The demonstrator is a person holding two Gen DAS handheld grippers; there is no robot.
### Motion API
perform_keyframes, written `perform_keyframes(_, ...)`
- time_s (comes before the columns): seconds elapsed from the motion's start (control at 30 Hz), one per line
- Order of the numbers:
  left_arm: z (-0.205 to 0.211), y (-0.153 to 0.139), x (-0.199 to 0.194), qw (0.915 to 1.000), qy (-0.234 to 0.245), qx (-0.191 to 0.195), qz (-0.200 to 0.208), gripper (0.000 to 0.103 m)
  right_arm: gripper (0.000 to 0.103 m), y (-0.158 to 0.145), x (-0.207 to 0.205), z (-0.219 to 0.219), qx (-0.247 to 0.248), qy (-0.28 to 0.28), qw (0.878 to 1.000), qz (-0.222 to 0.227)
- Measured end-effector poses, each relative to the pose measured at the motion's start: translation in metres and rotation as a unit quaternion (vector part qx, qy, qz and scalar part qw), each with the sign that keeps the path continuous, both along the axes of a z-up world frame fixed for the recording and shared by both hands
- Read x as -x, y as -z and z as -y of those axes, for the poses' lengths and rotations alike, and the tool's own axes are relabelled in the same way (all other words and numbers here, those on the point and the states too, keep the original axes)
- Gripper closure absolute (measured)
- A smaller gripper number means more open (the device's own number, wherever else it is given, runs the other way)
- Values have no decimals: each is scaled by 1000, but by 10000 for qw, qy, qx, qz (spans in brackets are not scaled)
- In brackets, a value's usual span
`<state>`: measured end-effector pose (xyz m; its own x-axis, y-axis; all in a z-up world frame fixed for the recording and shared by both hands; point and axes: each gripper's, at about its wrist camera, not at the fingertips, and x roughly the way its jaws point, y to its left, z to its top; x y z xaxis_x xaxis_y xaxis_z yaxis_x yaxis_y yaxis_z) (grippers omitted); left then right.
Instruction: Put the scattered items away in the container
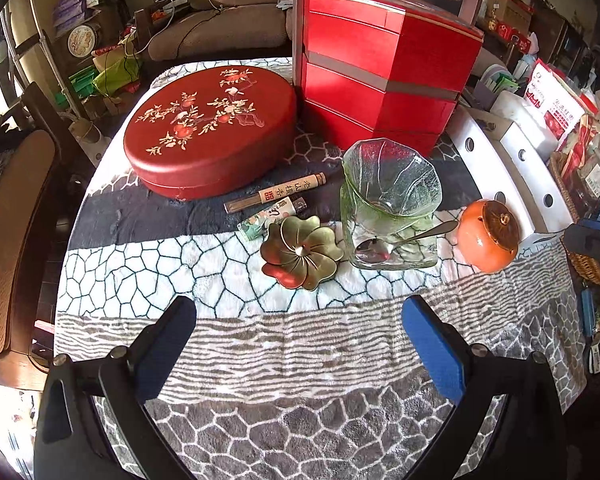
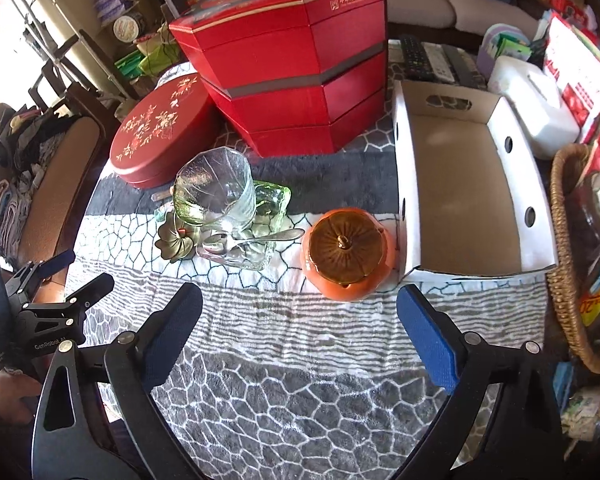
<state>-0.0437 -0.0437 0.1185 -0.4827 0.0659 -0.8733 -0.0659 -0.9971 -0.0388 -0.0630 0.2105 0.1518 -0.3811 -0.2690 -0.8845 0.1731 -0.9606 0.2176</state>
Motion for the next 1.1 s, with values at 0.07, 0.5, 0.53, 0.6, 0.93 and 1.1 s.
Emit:
perform_keyframes(0.07, 1, 8, -4, 9999, -24, -114, -96, 0, 7, 7, -4, 0, 40, 28, 9999, -149)
perform_keyframes(0.5, -7, 33, -26, 9954, -18, -371, -880, 0, 7, 62, -37, 0, 26, -94, 9989, -458)
perform_keyframes(0.53, -7, 34, -27, 9949, -24, -430, -907, 0, 7, 65, -40, 2, 73, -117, 9988, -469)
perform_keyframes(0.6, -5, 37, -27, 9940, -28, -537, -950, 0, 8, 69, -44, 5, 172, -191, 9984, -496)
perform_keyframes(0.93, 4, 22, 29, 9933, -55, -1043, -499, 8, 34, 45, 5, 36, 765, -313, 9965, -104)
perform_keyframes(1.1, -8, 25, 78, 9960, -48, -890, 103, 35, 46, 40, 66, 48, 670, -46, 9976, 148)
